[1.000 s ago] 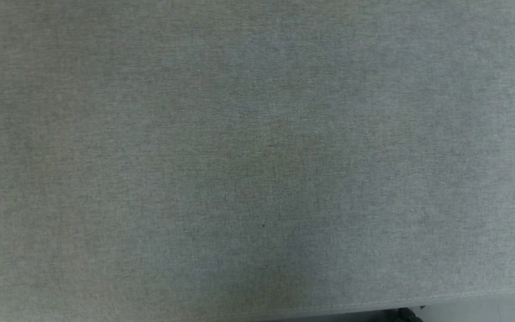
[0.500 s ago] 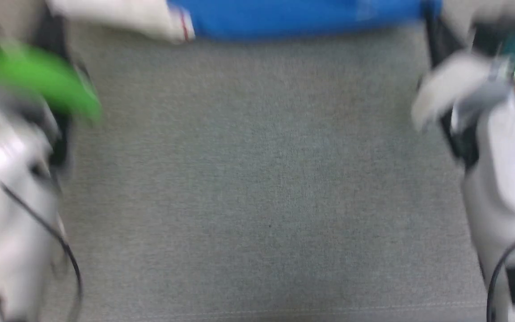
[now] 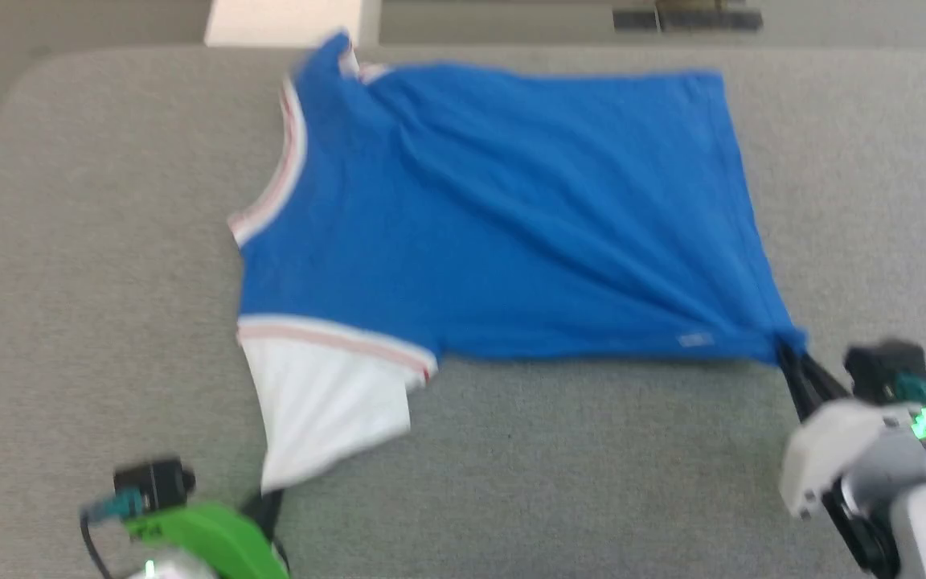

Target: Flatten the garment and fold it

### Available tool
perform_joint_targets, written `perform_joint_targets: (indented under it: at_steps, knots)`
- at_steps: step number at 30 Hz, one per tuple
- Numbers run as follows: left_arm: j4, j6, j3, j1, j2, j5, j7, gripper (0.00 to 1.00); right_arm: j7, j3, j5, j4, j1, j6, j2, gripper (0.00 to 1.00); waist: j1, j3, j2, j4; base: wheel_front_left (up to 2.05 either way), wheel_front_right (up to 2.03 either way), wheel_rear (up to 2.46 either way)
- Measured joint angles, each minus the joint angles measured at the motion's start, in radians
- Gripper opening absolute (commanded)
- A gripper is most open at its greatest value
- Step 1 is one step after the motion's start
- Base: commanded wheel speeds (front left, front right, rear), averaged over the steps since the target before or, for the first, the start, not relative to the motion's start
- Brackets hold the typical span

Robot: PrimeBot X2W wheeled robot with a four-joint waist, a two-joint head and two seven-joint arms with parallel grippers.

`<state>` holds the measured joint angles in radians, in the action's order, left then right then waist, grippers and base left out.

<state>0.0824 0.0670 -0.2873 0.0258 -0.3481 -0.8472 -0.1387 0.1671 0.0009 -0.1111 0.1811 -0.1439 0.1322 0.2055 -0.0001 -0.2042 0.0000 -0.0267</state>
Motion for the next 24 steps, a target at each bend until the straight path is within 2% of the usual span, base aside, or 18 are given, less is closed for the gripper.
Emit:
perform_joint_targets:
  at_steps: [5, 6, 9, 12, 15, 20, 24]
  knots:
    - [-0.055, 0.024, -0.015, 0.132, -0.021, -0.039, -0.074, 0.00, 0.054, -0.058, 0.015, -0.067, 0.125, 0.000, -0.007, 0.00, 0.0000, 0.062, 0.0000, 0.020, 0.00, 0.00, 0.00]
    - [-0.098, 0.041, -0.023, 0.184, -0.029, -0.054, -0.099, 0.00, 0.086, -0.072, 0.018, -0.089, 0.180, 0.000, -0.008, 0.00, 0.0000, 0.088, 0.0000, 0.033, 0.00, 0.00, 0.00]
    - [-0.133, 0.054, -0.028, 0.202, -0.032, -0.046, -0.098, 0.00, 0.106, -0.071, 0.023, -0.098, 0.220, 0.000, -0.009, 0.00, 0.0000, 0.103, 0.0000, 0.046, 0.00, 0.00, 0.00]
    - [-0.156, 0.057, -0.032, 0.198, -0.036, 0.016, -0.024, 0.00, 0.084, -0.069, 0.023, -0.106, 0.232, 0.000, -0.019, 0.00, 0.0000, 0.111, 0.0000, 0.056, 0.00, 0.00, 0.00]
    - [-0.157, 0.048, -0.049, 0.168, -0.030, 0.106, 0.086, 0.00, 0.002, -0.067, 0.029, -0.108, 0.232, 0.000, -0.032, 0.00, 0.0000, 0.113, 0.0000, 0.063, 0.00, 0.00, 0.00]
    - [-0.129, 0.030, -0.082, 0.023, 0.002, 0.237, 0.228, 0.00, -0.144, -0.057, 0.044, -0.099, 0.231, 0.000, -0.059, 0.00, 0.0000, 0.098, 0.0000, 0.066, 0.00, 0.00, 0.00]
    - [-0.080, 0.007, -0.093, -0.107, 0.011, 0.287, 0.276, 0.00, -0.193, -0.035, 0.051, -0.087, 0.203, 0.000, -0.065, 0.00, 0.0000, 0.074, 0.0000, 0.058, 0.00, 0.00, 0.00]
